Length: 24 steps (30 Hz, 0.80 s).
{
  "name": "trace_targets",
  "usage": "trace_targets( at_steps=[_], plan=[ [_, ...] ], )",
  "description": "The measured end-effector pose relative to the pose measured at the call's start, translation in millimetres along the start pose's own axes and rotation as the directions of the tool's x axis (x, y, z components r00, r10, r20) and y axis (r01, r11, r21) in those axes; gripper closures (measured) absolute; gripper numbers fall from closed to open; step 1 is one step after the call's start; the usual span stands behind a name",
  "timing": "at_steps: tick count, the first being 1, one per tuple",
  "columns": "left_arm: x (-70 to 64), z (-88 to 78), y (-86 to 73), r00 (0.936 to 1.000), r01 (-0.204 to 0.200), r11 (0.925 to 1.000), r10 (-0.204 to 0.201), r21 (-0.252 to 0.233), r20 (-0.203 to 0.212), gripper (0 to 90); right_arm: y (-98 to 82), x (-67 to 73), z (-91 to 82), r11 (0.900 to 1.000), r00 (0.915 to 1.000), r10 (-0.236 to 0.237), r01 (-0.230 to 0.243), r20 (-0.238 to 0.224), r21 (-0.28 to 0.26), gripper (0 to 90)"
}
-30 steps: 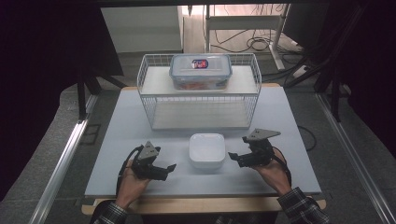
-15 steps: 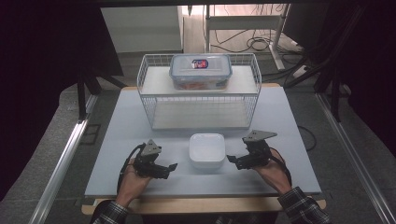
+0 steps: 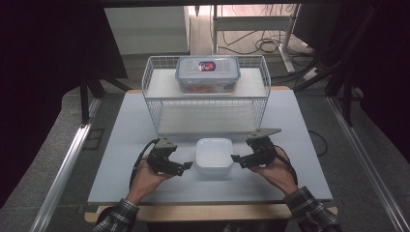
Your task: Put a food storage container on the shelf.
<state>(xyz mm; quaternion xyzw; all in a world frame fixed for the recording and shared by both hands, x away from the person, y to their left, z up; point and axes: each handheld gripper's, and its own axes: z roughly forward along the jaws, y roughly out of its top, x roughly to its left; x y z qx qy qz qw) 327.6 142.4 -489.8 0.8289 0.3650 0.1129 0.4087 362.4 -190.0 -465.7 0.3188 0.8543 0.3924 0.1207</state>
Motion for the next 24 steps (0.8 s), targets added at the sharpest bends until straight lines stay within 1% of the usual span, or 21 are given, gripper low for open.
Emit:
trace_targets(
  at_steps=[2, 5, 8, 9, 10, 12, 15, 16, 18, 19, 21, 23, 24],
  plan=[
    [1.2, 2.4, 7.2, 1.0, 0.005, 1.0, -0.005, -0.004, -0.002, 15.4, 3.3, -0.2, 1.8, 1.0, 0.9999, -0.01, 0.01, -0.009, 0.002, 21.5],
    [3.9, 9.9, 15.8, 0.9996, 0.024, 0.9997, -0.023, -0.008, 0.015, 19.7, 8.3, -0.4, 5.6, 1.0, 0.9999, -0.004, 0.004, -0.017, 0.005, 27.4],
    [6.2, 20.7, 20.8, 0.9993, 0.027, 0.9996, -0.027, 0.001, 0.025, 20.5, 11.4, -2.2, 11.8, 1.0, 0.9996, 0.001, -0.001, -0.028, 0.015, 29.4],
    [7.0, 24.4, 21.6, 0.9987, 0.035, 0.9994, -0.035, 0.002, 0.035, 19.7, 11.8, -2.9, 14.3, 1.0, 0.9994, 0.003, -0.003, -0.035, 0.016, 29.7],
    [8.5, 27.8, 22.3, 0.9982, 0.034, 0.9994, -0.034, -0.001, 0.049, 17.4, 12.1, -3.4, 16.8, 1.0, 0.9991, 0.007, -0.006, -0.042, 0.019, 29.7],
    [8.9, 33.8, 22.8, 0.9952, 0.06, 0.9982, -0.06, 0.001, 0.077, 13.4, 12.5, -4.0, 21.5, 0.999, 0.9981, 0.024, -0.022, -0.056, 0.024, 27.1],
    [7.2, 41.7, 24.0, 0.994, 0.055, 0.9983, -0.057, 0.018, 0.094, 11.1, 11.7, -4.7, 29.7, 0.998, 0.9953, 0.052, -0.048, -0.082, 0.048, 21.9],
    [7.5, 43.3, 24.1, 0.9924, 0.06, 0.9981, -0.062, 0.017, 0.107, 9.9, 11.0, -4.6, 32.0, 0.997, 0.9943, 0.06, -0.055, -0.088, 0.055, 20.9],
    [8.2, 45.0, 22.9, 0.9877, 0.073, 0.9971, -0.075, 0.02, 0.137, 10.0, 9.7, -5.3, 34.2, 0.995, 0.9902, 0.088, -0.082, -0.108, 0.062, 20.1],
    [9.2, 45.9, 22.0, 0.9834, 0.077, 0.9968, -0.079, 0.022, 0.164, 10.2, 9.2, -5.5, 34.4, 0.994, 0.9886, 0.097, -0.09, -0.115, 0.066, 20.2],
    [9.8, 48.3, 19.2, 0.97, 0.096, 0.995, -0.1, 0.028, 0.222, 10.7, 8.1, -5.4, 34.6, 0.992, 0.9842, 0.116, -0.107, -0.134, 0.073, 21.8],
    [8.0, 50.7, 16.3, 0.9538, 0.118, 0.9924, -0.123, 0.037, 0.274, 12.2, 6.7, -5.4, 35.8, 0.987, 0.9718, 0.149, -0.135, -0.182, 0.088, 25.8],
    [5.3, 51.5, 15.3, 0.9511, 0.121, 0.9916, -0.129, 0.044, 0.281, 11.4, 5.8, -4.5, 35.7, 0.985, 0.966, 0.162, -0.146, -0.201, 0.095, 26.2]
  ],
)
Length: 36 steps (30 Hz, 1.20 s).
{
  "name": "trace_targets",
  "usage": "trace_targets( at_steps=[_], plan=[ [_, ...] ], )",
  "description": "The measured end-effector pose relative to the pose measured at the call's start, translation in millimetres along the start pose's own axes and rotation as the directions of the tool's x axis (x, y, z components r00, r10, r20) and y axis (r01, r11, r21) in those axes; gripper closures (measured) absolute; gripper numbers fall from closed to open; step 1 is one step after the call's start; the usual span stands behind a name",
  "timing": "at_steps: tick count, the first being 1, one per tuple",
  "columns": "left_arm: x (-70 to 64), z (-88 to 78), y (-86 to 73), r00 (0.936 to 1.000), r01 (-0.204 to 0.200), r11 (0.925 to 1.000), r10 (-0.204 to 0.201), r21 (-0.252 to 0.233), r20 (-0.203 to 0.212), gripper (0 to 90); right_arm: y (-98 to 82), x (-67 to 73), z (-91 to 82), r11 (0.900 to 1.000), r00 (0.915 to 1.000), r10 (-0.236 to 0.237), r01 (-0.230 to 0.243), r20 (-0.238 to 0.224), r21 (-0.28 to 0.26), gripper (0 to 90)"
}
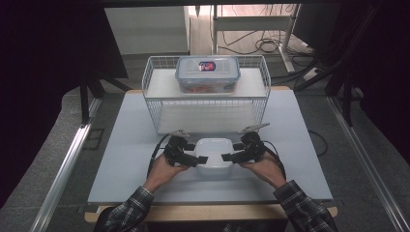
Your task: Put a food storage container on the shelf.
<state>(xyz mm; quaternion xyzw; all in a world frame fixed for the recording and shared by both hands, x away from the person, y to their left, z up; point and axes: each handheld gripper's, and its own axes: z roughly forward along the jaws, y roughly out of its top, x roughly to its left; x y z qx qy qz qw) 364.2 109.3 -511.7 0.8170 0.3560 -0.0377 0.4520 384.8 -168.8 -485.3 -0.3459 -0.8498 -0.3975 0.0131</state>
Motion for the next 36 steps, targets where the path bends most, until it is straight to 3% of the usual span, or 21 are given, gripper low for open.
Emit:
trace_targets(
  at_steps=[2, 4, 7, 11, 18, 22, 26, 31, 36],
  plan=[
    [-4.7, -1.0, -1.6, 0.9998, -0.015, 0.9998, 0.016, 0.011, -0.011, 8.9, -1.9, 2.5, -1.6, 1.0, 0.9999, 0.007, -0.007, -0.011, 0.009, 27.4],
    [-9.6, -4.9, -3.1, 0.9991, -0.029, 0.9995, 0.03, 0.008, -0.031, 12.3, -3.8, 6.8, -4.7, 1.0, 1.0, -0.001, 0.001, -0.002, 0.017, 30.2],
    [-13.7, -13.2, -8.2, 0.9991, -0.011, 0.9999, 0.01, -0.01, -0.04, 24.4, -7.3, 12.6, -10.9, 1.0, 0.9998, -0.005, 0.005, 0.02, 0.014, 38.2],
    [-18.1, -24.3, -11.3, 0.9973, -0.003, 0.9986, -0.001, -0.054, -0.074, 47.8, -11.3, 14.5, -19.2, 1.0, 0.9996, 0.008, -0.008, 0.028, 0.002, 50.6],
    [-20.0, -33.2, -12.4, 0.9911, 0.059, 0.9902, -0.073, -0.127, -0.111, 67.8, -13.4, 11.6, -29.2, 0.995, 0.9966, 0.081, -0.081, 0.011, -0.06, 71.1],
    [-19.4, -35.1, -14.5, 0.9887, 0.051, 0.9883, -0.071, -0.144, -0.132, 78.4, -13.4, 14.4, -30.4, 0.995, 0.997, 0.058, -0.053, 0.052, -0.085, 78.4],
    [-18.5, -34.3, -14.8, 0.9853, 0.068, 0.9845, -0.092, -0.162, -0.144, 78.5, -12.5, 19.3, -27.7, 0.994, 0.9941, 0.032, -0.021, 0.104, -0.108, 78.4],
    [-20.8, -34.7, -13.9, 0.9806, 0.072, 0.9796, -0.104, -0.188, -0.166, 78.3, -14.8, 20.6, -26.0, 0.99, 0.9929, 0.037, -0.021, 0.113, -0.141, 78.4],
    [-27.0, -40.0, -9.5, 0.976, 0.046, 0.9736, -0.091, -0.224, -0.198, 78.0, -12.9, 25.1, -31.5, 0.979, 0.9924, 0.016, 0.009, 0.122, -0.203, 78.6]
  ],
)
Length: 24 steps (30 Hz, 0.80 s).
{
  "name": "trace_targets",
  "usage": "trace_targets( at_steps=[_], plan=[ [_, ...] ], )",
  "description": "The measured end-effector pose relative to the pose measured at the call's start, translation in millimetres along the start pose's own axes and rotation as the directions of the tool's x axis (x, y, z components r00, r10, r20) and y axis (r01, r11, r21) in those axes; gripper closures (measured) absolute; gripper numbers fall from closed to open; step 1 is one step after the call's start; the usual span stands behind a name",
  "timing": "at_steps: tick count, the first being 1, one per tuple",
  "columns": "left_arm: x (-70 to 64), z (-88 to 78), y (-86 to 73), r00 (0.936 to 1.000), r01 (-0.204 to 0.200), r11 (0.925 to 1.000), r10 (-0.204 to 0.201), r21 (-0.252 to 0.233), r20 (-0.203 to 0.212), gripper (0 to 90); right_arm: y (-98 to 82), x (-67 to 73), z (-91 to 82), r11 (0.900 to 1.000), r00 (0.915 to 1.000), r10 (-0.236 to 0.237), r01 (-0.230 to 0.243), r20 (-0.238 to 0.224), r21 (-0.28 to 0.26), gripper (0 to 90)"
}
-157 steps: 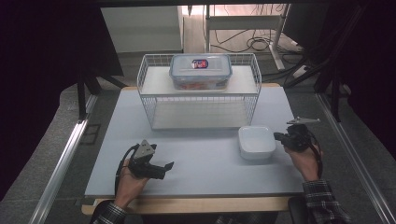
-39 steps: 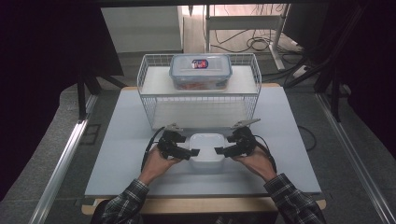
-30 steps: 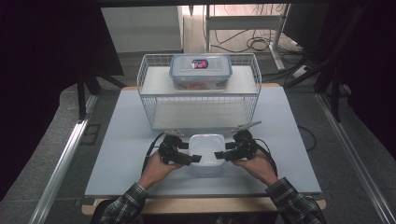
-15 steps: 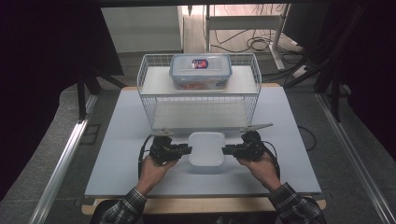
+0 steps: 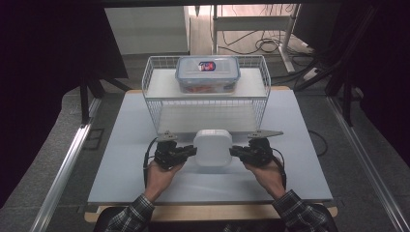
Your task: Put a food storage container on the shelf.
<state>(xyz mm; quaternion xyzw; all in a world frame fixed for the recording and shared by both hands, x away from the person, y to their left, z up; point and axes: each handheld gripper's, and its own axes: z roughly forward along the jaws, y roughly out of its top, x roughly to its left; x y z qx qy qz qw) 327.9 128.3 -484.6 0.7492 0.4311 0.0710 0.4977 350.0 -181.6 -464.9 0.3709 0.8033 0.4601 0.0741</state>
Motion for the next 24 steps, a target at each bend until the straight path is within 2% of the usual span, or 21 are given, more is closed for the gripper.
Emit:
trace_targets(
  at_steps=[6, 14, 24],
  plan=[
    [-5.9, -8.2, 9.6, 0.9993, -0.025, 0.9989, 0.024, -0.039, -0.027, 77.9, 7.4, 0.1, -5.9, 0.998, 0.9997, -0.01, 0.009, -0.021, -0.061, 78.9],
    [-6.4, -18.1, 22.8, 0.9987, -0.036, 0.9975, 0.034, -0.061, -0.038, 77.8, 22.9, 3.9, -11.0, 0.996, 0.9991, -0.035, 0.032, -0.023, -0.088, 79.0],
    [-9.0, -35.0, 49.4, 0.9969, -0.064, 0.9944, 0.06, -0.084, -0.051, 77.8, 50.6, 8.9, -19.8, 0.991, 0.9978, -0.06, 0.057, -0.028, -0.122, 79.0]
  ],
)
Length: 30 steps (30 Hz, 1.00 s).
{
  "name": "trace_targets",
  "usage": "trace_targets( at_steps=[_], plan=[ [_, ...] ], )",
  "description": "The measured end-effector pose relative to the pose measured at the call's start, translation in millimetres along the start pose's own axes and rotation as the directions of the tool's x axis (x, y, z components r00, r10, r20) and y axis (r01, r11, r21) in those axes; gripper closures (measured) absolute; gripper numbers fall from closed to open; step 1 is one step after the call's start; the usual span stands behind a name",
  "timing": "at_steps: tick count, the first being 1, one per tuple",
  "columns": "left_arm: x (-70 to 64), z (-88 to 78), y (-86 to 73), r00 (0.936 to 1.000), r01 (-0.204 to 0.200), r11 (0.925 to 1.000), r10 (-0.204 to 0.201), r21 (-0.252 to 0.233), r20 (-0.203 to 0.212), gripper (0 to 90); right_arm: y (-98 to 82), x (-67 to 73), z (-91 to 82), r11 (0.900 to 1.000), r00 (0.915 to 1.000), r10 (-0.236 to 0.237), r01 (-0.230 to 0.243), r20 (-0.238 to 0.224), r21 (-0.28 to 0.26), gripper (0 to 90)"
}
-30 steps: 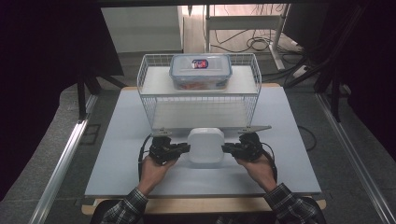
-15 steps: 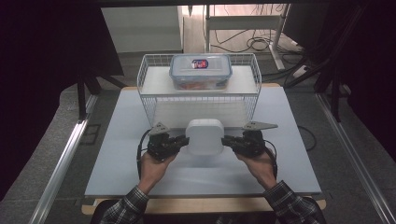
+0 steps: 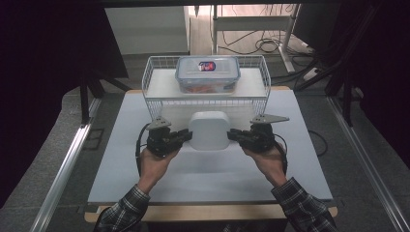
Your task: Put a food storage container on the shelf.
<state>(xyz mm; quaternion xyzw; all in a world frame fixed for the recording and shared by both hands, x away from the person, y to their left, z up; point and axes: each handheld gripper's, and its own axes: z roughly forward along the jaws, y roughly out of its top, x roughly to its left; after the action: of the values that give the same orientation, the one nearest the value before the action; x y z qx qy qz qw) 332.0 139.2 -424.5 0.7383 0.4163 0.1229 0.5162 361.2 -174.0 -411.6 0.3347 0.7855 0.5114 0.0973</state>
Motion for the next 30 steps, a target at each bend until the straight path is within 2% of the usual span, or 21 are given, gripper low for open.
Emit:
trace_targets(
  at_steps=[25, 30],
  plan=[
    [-2.0, -16.5, 64.6, 0.9981, -0.053, 0.998, 0.052, -0.034, -0.034, 77.7, 58.6, -2.4, -12.8, 0.997, 0.9996, -0.026, 0.027, 0.012, -0.066, 79.0],
    [-1.3, -19.8, 75.7, 0.9983, -0.049, 0.9978, 0.048, -0.044, -0.034, 77.7, 70.9, -2.7, -14.9, 0.997, 0.9995, -0.031, 0.032, 0.012, -0.071, 79.0]
  ],
)
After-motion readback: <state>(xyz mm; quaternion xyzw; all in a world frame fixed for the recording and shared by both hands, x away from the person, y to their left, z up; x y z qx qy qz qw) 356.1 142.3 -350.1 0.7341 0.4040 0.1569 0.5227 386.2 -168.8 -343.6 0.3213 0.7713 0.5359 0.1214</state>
